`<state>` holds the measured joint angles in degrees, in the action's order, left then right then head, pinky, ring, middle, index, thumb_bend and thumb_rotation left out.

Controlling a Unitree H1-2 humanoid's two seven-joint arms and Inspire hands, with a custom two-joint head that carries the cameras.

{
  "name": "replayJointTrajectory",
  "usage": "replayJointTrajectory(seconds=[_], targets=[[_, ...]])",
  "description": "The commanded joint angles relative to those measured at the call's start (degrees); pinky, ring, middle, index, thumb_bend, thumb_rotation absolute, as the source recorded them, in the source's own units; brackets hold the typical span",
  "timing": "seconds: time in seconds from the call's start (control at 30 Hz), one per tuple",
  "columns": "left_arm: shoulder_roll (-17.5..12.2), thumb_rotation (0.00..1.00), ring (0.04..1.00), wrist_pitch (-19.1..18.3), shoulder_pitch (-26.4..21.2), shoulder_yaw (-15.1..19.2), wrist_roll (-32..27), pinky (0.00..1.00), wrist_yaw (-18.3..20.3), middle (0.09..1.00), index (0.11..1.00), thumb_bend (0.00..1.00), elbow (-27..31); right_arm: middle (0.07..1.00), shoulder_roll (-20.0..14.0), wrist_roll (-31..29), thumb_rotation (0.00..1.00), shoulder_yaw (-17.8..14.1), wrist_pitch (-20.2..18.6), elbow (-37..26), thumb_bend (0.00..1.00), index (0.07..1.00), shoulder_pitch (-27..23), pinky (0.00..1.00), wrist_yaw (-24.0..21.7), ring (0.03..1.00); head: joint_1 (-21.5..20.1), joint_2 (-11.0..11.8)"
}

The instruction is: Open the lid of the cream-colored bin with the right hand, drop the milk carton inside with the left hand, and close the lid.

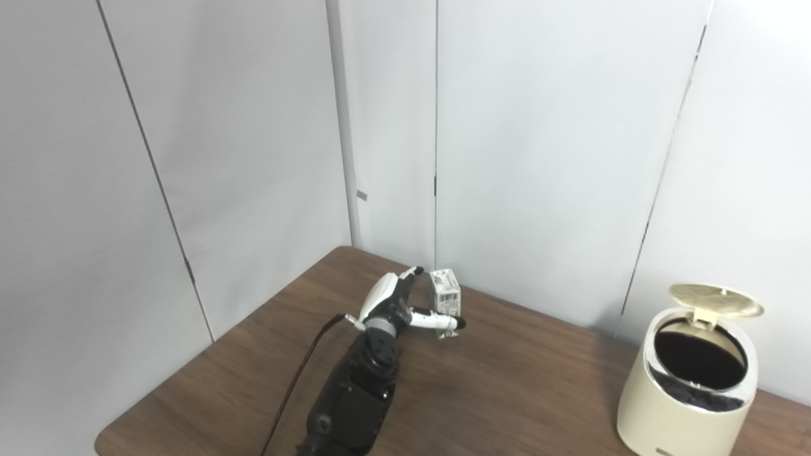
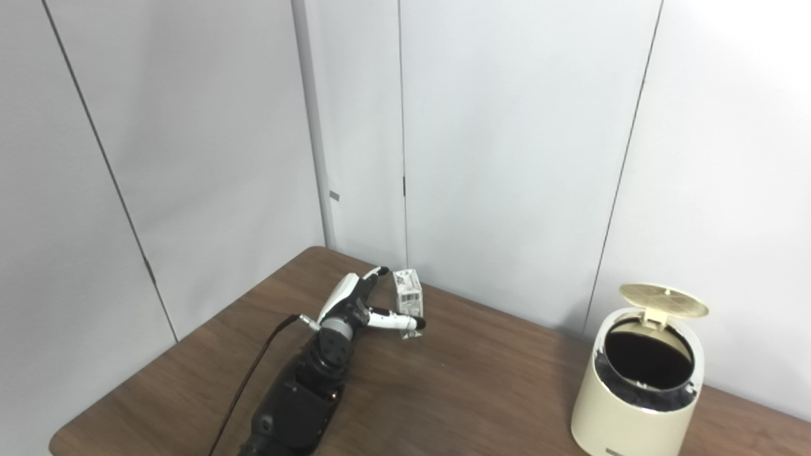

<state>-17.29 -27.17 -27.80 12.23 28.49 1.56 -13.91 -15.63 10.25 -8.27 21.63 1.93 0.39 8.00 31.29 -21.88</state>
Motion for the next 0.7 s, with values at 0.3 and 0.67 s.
replayJointTrajectory(seconds=[0.3, 0.67], targets=[[-2.71, 0.28, 0.994, 0.59, -2.95, -3.69, -1.58, 0.85, -1.54, 1.0, 0.99, 1.0, -1.09, 0.699, 1.24, 1.17, 0.46, 0.2, -0.62, -0.57, 0.3, 0.665, 4.23, 0.57, -0.31, 0.679, -0.61, -0.19], [-3.72, 0.26, 0.939, 2.21, -2.67, -5.73, -4.98, 0.76, -2.81, 0.981, 0.965, 1.0, -2.15, 0.696, 1.83, 1.25, 0.41, 0.55, -1.83, -1.83, 0.27, 0.654, 4.83, 0.57, -0.62, 0.681, -1.6, -0.06]])
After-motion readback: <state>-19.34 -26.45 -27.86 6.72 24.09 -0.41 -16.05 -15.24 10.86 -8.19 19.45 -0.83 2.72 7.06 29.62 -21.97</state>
